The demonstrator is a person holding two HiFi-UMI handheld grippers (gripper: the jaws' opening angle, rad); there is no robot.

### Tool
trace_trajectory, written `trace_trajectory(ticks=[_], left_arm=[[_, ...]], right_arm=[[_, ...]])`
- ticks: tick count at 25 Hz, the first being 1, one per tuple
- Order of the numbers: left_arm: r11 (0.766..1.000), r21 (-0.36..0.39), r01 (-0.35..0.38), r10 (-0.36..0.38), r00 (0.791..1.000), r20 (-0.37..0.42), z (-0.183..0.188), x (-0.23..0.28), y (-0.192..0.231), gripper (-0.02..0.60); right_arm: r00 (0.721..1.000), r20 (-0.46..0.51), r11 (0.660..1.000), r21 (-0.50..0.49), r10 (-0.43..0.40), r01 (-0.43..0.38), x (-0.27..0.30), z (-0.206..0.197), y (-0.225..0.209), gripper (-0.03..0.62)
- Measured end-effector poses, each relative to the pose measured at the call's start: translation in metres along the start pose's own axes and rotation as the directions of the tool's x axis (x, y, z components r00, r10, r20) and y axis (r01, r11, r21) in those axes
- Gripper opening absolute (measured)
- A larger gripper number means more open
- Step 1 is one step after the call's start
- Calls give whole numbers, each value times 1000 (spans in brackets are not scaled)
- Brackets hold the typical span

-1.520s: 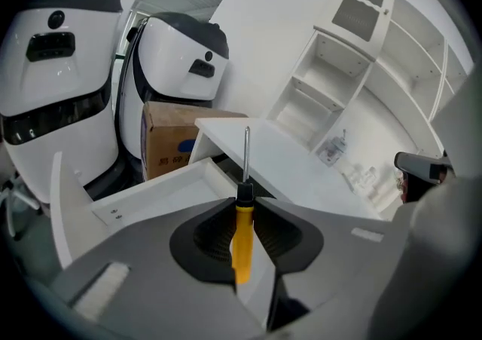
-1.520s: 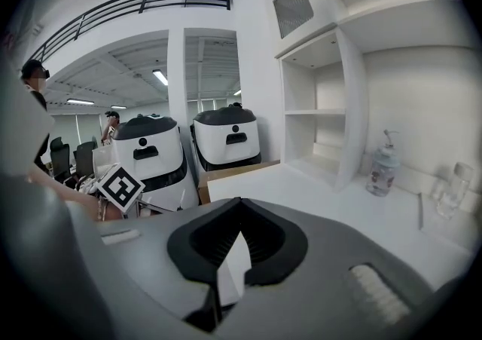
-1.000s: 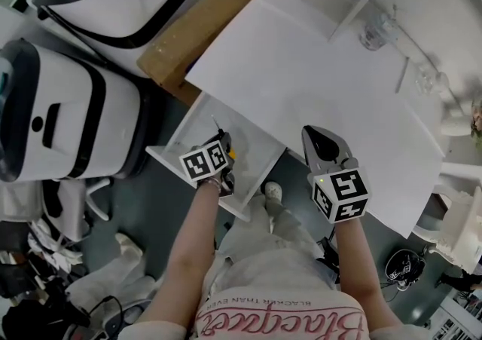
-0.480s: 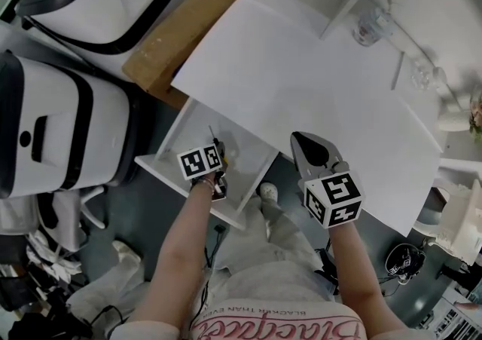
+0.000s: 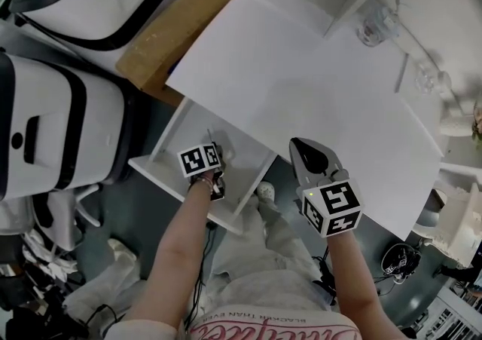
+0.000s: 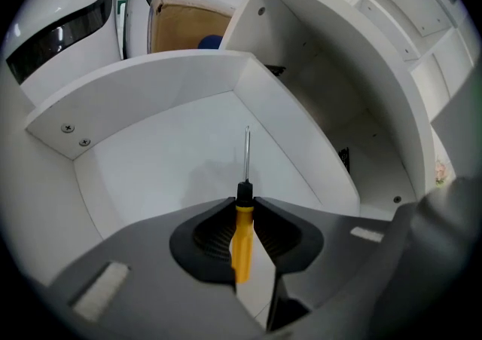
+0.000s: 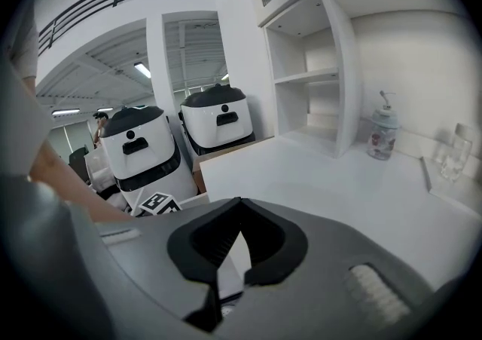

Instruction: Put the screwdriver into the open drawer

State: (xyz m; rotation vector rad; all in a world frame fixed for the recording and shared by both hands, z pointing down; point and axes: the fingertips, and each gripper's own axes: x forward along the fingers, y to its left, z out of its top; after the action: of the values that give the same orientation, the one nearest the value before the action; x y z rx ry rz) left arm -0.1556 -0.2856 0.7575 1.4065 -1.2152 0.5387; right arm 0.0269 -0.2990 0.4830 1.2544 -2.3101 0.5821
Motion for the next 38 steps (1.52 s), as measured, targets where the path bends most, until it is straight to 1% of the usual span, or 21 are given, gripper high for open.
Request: trace_trajectory(ticks=[2,4,10,15,16,20,22,25,34,38], left_arm=[[1000,11,-18,18,1000,-24,-3,5,6,92],[999,20,-33,34,999,-42,-6,10,11,92],[997,-8,-74,73,995,-64,-14,20,21,94],[996,18,-92,93,994,-60,-13,21,18,97],[996,20,-92,93,994,-59,-13,21,17,105],[996,4,-93,93,994,-64,-14,20,13,174],[995,0,-99,99,993,-64,-13,17,14,189],[995,0,-96,96,994,-48,-8,11,13,201],[997,-24,-73,73,997,14,6,-14,-1,192],[998,-10,-60,61,997,53,13,-30,-9,188]], right_arm=[[1000,8,999,40,-3,3,0,0,-2,3],[1000,12,998,60,-9,8,-1,0,-3,3],[1000,-1,998,53,-18,18,-4,-4,-4,3],[1000,-9,998,60,-25,25,-4,-6,-4,3],[1000,-8,998,59,-24,25,-4,-6,-3,2],[1000,-5,998,54,-21,21,-4,-3,-1,3],[1000,-1,998,54,-21,21,-5,-1,-1,2],[1000,9,998,53,-21,21,-7,2,0,3],[999,34,999,47,-15,13,-17,14,3,3],[998,55,999,43,0,-2,-22,21,6,3]])
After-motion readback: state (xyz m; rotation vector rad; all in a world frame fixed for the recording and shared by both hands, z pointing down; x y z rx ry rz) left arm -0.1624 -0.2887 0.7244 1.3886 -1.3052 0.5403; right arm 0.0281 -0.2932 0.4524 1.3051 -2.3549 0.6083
